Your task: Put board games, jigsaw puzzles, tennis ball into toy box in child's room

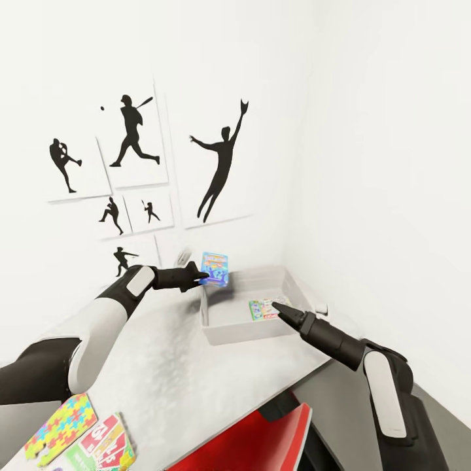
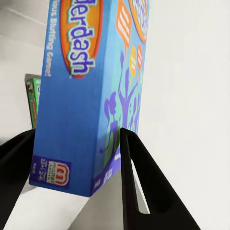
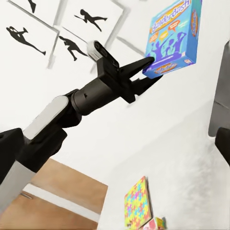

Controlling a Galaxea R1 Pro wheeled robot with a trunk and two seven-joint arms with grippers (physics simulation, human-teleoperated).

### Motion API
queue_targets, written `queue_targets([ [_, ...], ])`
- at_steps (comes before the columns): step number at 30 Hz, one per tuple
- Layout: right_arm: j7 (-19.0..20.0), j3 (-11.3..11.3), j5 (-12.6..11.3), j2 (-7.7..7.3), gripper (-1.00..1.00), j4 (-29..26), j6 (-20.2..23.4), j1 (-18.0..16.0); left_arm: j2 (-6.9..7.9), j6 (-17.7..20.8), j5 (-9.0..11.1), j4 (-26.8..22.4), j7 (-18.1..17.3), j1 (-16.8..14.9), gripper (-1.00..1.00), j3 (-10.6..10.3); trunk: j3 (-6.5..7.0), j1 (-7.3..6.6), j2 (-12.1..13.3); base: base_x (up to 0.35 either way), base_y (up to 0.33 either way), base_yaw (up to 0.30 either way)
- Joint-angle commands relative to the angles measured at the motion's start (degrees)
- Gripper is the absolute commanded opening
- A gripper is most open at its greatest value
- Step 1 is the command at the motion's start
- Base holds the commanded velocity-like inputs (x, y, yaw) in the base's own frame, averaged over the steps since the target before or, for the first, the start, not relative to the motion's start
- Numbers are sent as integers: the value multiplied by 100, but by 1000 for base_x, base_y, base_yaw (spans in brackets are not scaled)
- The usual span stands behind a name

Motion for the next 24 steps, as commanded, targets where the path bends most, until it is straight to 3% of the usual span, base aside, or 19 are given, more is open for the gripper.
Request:
queue_targets([
  [1, 46, -16, -40, 8, 100, -2, 48, -6, -6, 30, -8, 0, -13, -6, -100, 29, -23, 4, -14, 0, 0, 93],
  [4, 49, -14, -275, -4, 100, -2, 53, -4, -52, 15, -5, 17, -13, -6, -100, 26, -50, 4, -14, 0, 0, 90],
  [7, 49, -36, -343, -44, 100, -2, 53, -4, -141, -7, -5, 30, -13, -6, -100, 24, -77, 4, -14, 0, 0, 85],
  [13, 57, -124, -409, -89, 100, -2, 53, 2, -480, -97, -18, 50, -13, -6, -100, 21, -132, 4, -14, 0, 0, 46],
  [24, 52, -138, -414, -53, 100, -2, 53, 5, -498, -52, -25, 53, -55, -6, -100, 4, -200, 4, -14, 0, 0, -31],
])
